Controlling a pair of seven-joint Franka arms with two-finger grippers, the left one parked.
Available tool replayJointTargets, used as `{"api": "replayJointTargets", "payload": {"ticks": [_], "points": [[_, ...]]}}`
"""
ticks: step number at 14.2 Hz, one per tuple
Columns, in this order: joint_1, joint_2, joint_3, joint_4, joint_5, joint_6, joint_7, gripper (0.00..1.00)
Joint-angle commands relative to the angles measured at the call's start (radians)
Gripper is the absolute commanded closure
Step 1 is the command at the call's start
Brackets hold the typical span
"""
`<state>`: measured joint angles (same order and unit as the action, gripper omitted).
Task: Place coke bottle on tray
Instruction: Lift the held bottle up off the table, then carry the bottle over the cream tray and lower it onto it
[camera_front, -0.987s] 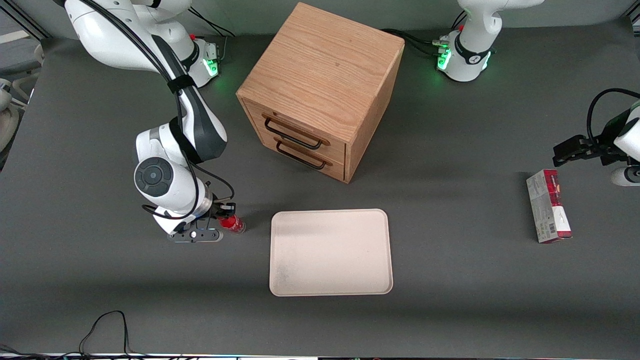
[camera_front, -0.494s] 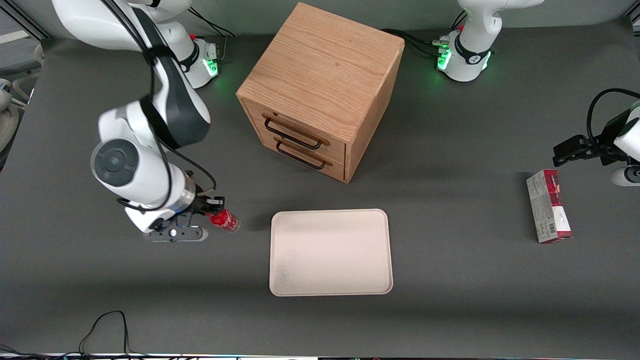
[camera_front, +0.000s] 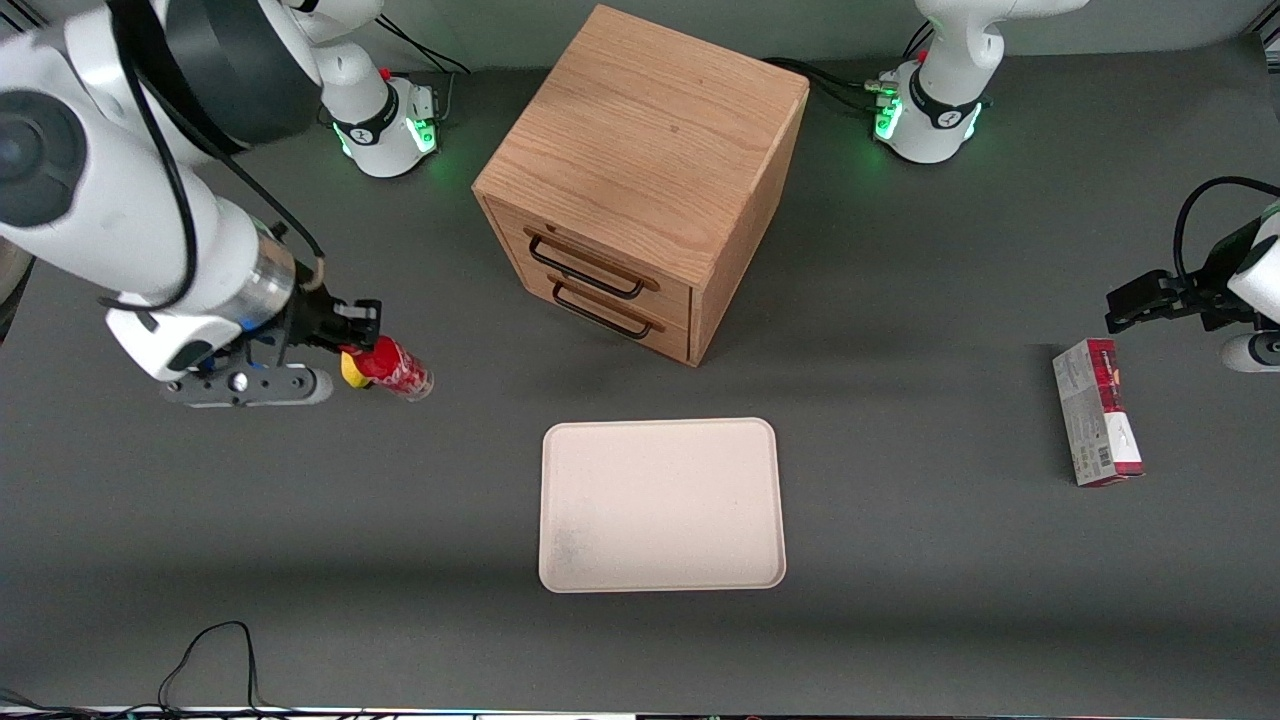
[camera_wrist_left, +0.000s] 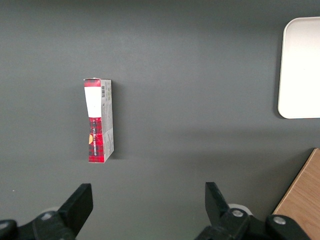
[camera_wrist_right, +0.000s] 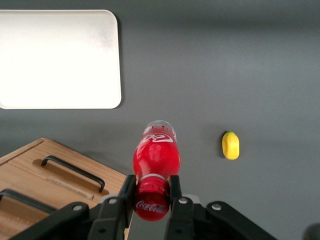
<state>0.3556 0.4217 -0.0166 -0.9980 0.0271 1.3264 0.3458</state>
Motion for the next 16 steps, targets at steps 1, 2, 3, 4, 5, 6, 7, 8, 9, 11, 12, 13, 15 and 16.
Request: {"api": "replayJointTargets", "payload": {"ticks": [1, 2, 3, 4, 5, 6, 7, 8, 9, 11, 12, 13, 15, 16], "points": [[0.005, 0.034, 0.016, 0.079, 0.016, 0.009, -0.002, 1.00], [0.005, 0.067, 0.042, 0.125, 0.013, 0.034, -0.002, 1.00], [0.005, 0.113, 0.053, 0.168, 0.008, 0.054, -0.001, 1.00], [0.006, 0.152, 0.053, 0.214, 0.007, 0.086, -0.001, 1.00], [0.006, 0.185, 0.053, 0.238, 0.007, 0.117, -0.001, 1.00], [0.016, 0.212, 0.053, 0.248, 0.005, 0.166, -0.002, 1.00], [0.025, 0.236, 0.053, 0.251, -0.001, 0.219, -0.002, 1.00], [0.048, 0.267, 0.053, 0.251, -0.034, 0.270, -0.002, 1.00], [0.066, 0.291, 0.053, 0.253, -0.067, 0.315, -0.002, 1.00], [0.101, 0.328, 0.052, 0.253, -0.085, 0.379, 0.008, 1.00], [0.103, 0.339, 0.053, 0.253, -0.088, 0.401, 0.010, 1.00], [0.103, 0.348, 0.053, 0.251, -0.088, 0.419, 0.009, 1.00], [0.103, 0.373, 0.053, 0.251, -0.088, 0.448, 0.009, 1.00], [0.103, 0.397, 0.052, 0.249, -0.093, 0.467, 0.007, 1.00]]}}
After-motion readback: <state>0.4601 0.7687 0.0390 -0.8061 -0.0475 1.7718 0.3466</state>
